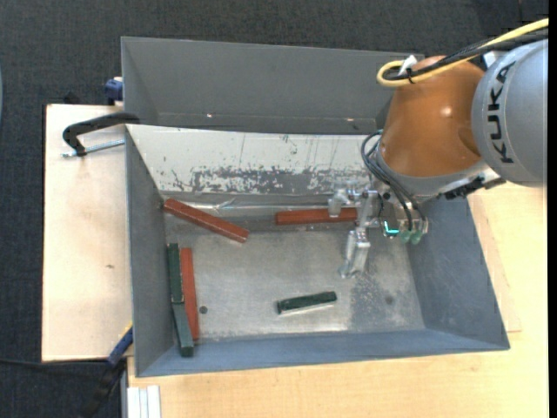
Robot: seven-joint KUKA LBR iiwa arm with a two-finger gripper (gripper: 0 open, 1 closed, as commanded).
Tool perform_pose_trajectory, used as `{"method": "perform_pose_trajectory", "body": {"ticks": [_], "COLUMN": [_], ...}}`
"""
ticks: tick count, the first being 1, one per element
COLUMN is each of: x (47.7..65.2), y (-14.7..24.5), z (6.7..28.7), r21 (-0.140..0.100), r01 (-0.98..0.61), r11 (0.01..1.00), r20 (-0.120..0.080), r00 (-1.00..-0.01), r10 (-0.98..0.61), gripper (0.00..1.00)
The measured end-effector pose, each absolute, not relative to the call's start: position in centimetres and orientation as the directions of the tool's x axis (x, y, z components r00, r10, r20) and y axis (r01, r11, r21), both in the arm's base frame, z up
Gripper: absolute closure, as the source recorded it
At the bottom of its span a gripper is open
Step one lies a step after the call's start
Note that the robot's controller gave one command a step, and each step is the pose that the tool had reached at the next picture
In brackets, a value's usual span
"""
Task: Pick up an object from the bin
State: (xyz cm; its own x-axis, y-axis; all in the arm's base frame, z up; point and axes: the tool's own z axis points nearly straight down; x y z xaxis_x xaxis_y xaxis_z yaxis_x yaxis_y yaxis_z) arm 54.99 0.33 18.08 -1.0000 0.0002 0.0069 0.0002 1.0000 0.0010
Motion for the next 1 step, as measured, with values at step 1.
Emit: {"method": "perform_pose_trajectory", "body": {"ticks": [1], "x": [55.17], "y": [0.34], "z": [18.49], "r21": [0.001], "r01": [0.001], "r11": [1.0], "r20": [-0.001], "r00": [-1.0], "r10": [0.001], "gripper": [0.0]}}
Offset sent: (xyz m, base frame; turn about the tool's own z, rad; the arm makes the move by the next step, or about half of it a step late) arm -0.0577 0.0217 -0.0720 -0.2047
